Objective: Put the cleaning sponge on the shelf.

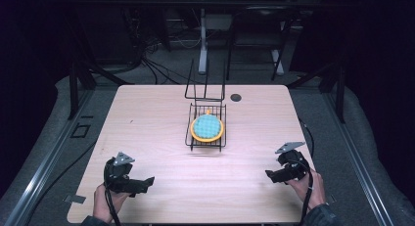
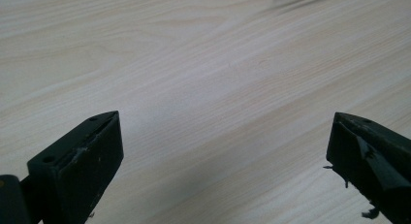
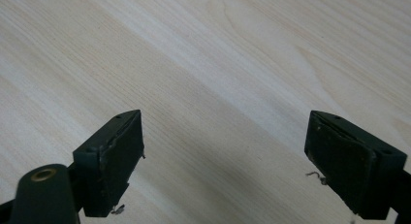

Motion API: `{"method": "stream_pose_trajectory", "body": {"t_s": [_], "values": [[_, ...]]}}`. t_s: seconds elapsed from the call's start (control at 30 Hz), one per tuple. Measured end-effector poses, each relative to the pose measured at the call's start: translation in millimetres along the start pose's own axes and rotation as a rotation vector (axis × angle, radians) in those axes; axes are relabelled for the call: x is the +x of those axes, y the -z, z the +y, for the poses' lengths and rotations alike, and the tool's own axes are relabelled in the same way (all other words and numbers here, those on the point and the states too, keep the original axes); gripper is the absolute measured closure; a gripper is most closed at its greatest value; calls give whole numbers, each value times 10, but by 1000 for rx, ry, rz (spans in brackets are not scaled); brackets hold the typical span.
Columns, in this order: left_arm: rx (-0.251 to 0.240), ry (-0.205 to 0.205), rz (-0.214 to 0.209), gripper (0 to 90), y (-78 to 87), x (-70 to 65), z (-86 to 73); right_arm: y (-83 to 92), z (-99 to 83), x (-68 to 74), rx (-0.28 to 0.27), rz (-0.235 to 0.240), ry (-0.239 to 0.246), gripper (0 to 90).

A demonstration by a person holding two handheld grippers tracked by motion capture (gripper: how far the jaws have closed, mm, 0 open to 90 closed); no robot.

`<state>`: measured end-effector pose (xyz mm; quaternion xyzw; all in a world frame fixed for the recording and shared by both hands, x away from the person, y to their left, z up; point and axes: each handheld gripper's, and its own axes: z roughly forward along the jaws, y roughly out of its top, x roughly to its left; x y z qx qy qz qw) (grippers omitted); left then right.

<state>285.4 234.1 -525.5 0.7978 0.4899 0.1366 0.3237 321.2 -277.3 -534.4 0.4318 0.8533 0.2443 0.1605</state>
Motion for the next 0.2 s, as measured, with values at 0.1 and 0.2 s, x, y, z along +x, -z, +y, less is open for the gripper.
{"method": "stream_pose_trajectory", "body": {"t_s": [0.1,0.2], "values": [[-3,10,-3,0,-21,34,-28,-4,7,2,-2,4,3,138],[7,14,-15,0,-41,57,-51,0,14,3,-2,4,3,139]]}}
